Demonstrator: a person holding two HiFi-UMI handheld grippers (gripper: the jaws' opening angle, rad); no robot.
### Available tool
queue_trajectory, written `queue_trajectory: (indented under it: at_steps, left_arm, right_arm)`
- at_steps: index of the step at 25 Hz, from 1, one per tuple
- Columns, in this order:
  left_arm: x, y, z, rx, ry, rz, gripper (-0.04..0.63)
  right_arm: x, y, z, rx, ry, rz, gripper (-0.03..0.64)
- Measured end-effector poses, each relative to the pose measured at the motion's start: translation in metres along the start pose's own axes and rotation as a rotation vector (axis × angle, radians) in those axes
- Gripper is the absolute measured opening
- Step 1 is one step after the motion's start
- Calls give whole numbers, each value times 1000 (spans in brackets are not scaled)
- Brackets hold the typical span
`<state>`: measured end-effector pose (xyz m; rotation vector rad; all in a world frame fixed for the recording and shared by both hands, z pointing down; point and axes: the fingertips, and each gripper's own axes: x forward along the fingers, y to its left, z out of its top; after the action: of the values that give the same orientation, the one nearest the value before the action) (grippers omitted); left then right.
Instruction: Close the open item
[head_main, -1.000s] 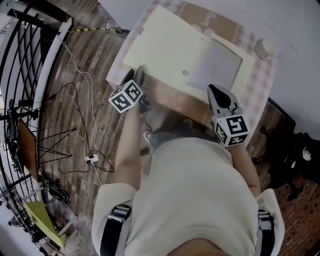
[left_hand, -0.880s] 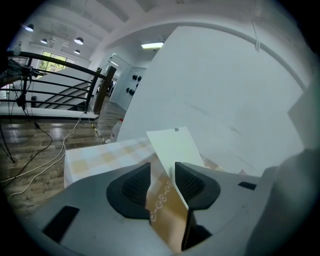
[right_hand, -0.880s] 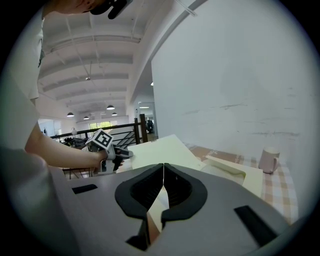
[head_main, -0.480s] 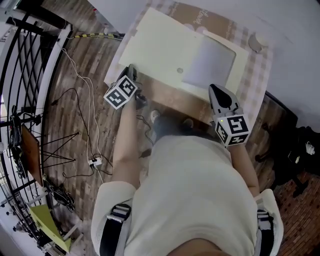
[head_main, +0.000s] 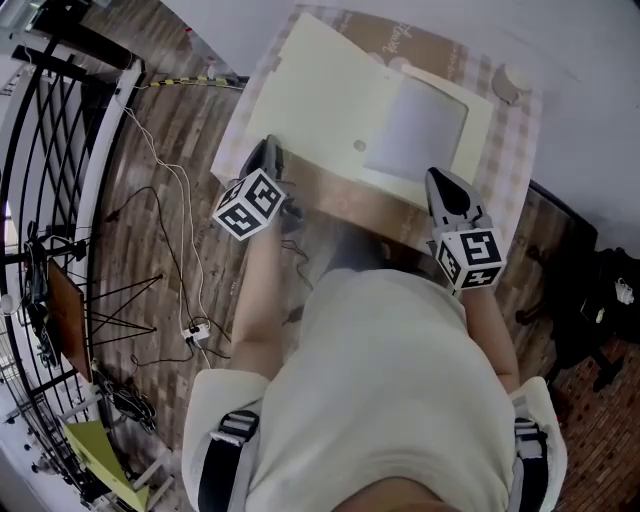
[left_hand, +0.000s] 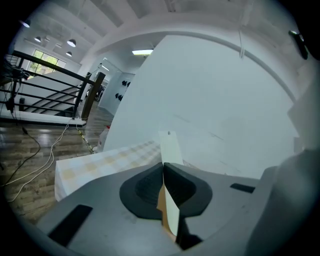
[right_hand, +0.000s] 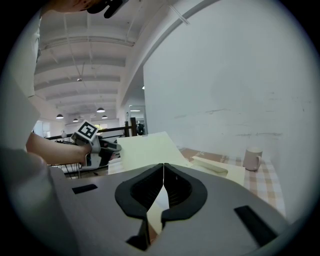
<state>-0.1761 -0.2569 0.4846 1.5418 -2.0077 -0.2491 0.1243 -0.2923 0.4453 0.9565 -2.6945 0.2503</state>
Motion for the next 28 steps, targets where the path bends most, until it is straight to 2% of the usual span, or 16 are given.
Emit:
queue_trajectory:
  at_steps: [6,13,19,28]
  left_arm:
    - [-15,-41,2,67,-4,-95,6]
    - [-26,-84,0,246,10,-197,6]
    - [-32,-121,-6,305,41,-349,8]
    - [-47,-177,-33,364,129,-634,9]
  right_arm:
    - [-3,-10,4,2,-23,-41,2]
    - [-10,-25,3,14,-34,-100,2]
    - [-19,-41,3,25,-45,-151,2]
    - [-32,-58,6,29,-58,-222,2]
